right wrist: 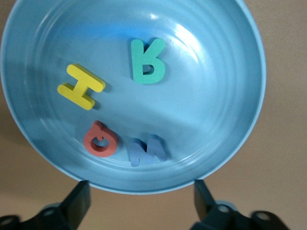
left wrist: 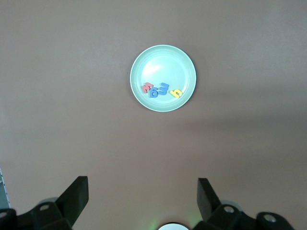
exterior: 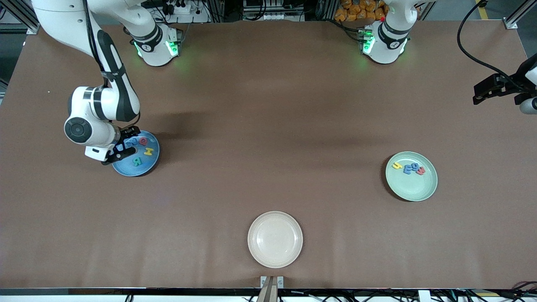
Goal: Sort uppercase to blue plate, lowercase to green plate
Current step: 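Carry the blue W to the blue plate with the right gripper, then release the W on the blue plate and withdraw the right gripper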
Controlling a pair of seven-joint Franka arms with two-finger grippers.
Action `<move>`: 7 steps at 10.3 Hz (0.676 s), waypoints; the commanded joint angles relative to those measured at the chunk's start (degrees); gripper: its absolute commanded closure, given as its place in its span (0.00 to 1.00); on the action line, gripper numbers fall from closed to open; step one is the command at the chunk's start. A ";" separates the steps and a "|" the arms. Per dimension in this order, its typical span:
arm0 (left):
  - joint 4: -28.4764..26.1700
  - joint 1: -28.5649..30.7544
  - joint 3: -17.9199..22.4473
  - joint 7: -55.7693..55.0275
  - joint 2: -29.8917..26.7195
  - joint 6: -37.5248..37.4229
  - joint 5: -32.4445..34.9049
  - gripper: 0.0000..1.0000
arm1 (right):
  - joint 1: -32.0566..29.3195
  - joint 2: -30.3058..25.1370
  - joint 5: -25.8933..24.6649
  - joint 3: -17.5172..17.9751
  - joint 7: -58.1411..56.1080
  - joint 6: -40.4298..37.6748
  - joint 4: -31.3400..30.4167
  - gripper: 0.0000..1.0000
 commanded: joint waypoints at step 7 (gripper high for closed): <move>0.09 3.25 -0.05 3.25 -0.18 -0.64 0.89 0.00 | -14.88 -5.33 3.58 9.55 21.99 -49.42 37.80 0.06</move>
